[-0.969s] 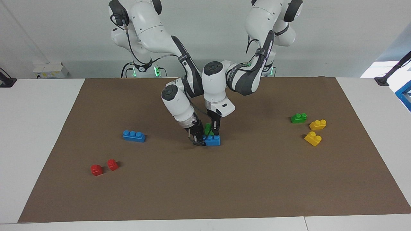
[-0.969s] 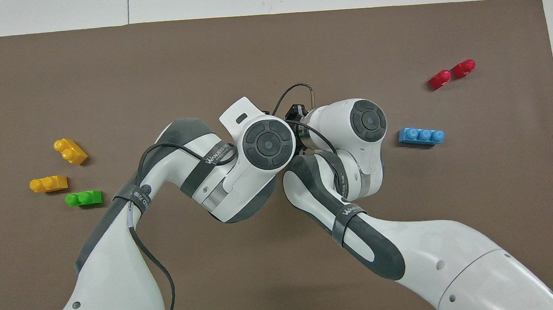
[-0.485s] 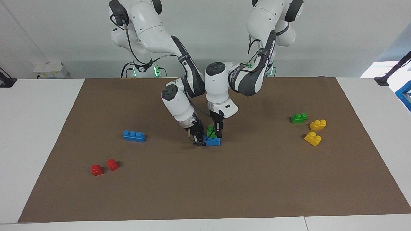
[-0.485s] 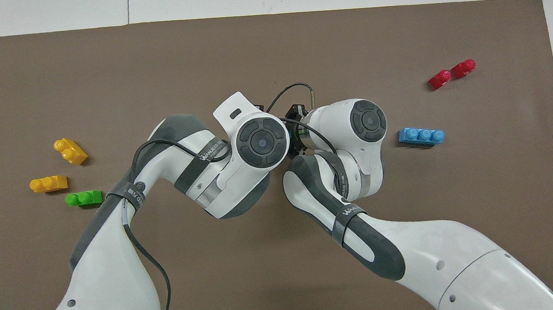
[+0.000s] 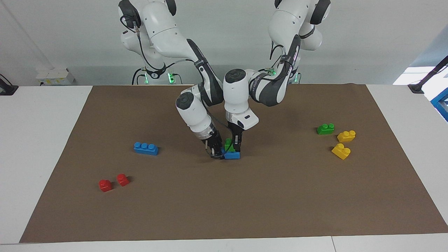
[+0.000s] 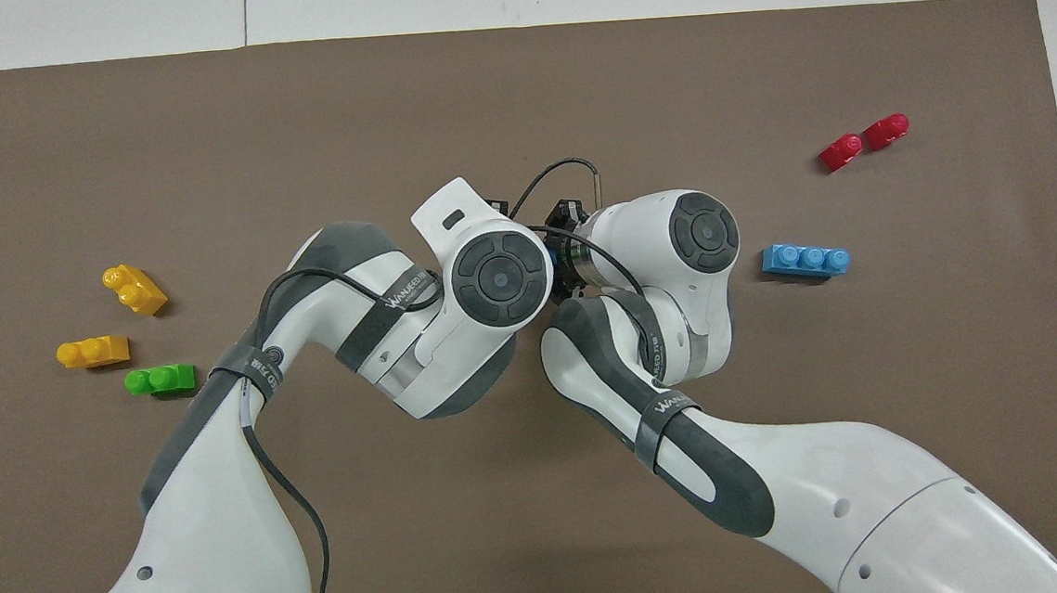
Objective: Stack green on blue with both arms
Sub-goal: 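Press the green brick onto the blue brick held by the right gripper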
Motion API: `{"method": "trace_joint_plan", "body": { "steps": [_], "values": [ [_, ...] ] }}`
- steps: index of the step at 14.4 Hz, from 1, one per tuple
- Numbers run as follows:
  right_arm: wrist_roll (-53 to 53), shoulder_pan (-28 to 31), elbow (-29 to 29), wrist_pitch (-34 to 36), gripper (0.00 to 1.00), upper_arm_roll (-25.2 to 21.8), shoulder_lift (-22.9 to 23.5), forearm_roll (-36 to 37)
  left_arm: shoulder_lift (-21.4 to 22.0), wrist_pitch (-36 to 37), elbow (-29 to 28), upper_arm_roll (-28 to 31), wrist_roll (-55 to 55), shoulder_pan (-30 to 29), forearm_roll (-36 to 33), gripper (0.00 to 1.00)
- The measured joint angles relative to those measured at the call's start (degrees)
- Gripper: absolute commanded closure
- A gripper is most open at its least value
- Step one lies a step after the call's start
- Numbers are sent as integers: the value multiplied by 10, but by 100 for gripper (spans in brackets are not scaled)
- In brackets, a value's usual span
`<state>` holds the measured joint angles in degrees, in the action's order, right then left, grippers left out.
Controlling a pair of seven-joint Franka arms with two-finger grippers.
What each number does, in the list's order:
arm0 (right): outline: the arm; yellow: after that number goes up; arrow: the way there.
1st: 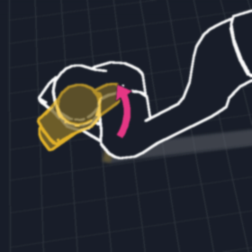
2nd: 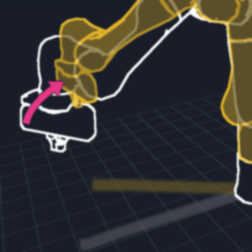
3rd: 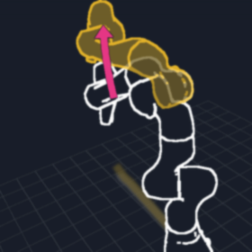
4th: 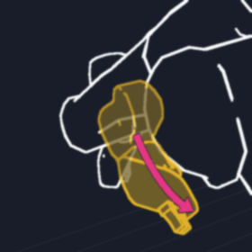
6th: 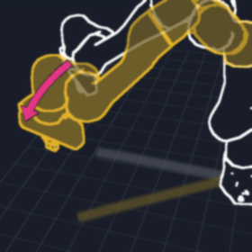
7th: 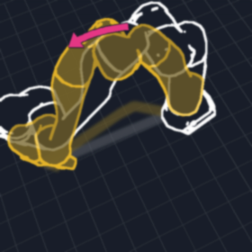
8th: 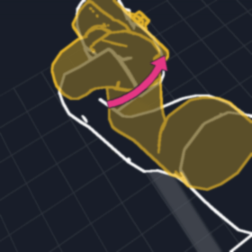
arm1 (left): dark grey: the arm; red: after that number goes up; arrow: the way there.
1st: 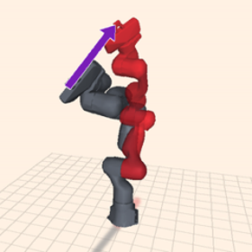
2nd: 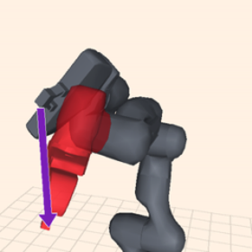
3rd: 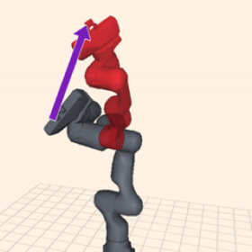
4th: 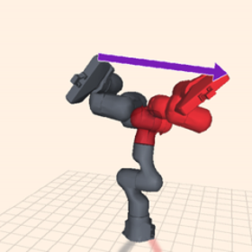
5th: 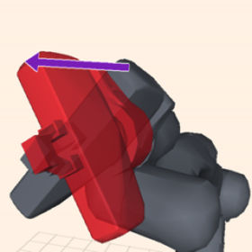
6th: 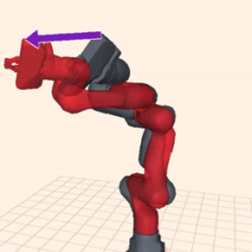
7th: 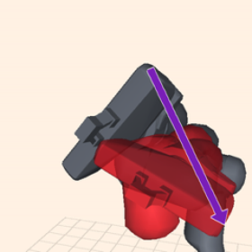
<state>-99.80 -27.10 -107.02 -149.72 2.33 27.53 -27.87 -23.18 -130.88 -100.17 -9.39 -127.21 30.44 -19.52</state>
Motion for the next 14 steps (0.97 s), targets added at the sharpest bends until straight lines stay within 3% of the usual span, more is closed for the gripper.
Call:
{"method": "trace_joint_plan", "body": {
  "steps": [9, 10, 14],
  "values": [
    [0, 0, -1, -2, 100, 0, 0, 0, -10, -21, -7, 3, -5, 0, -6, 100],
    [0, 0, -1, -2, 100, 0, 0, 0, -10, -21, -7, 2, -6, 0, -10, 1],
    [1, 0, -1, -2, 100, 0, -1, 0, -12, -19, -11, 2, -6, 0, -25, 0]
  ]
}}
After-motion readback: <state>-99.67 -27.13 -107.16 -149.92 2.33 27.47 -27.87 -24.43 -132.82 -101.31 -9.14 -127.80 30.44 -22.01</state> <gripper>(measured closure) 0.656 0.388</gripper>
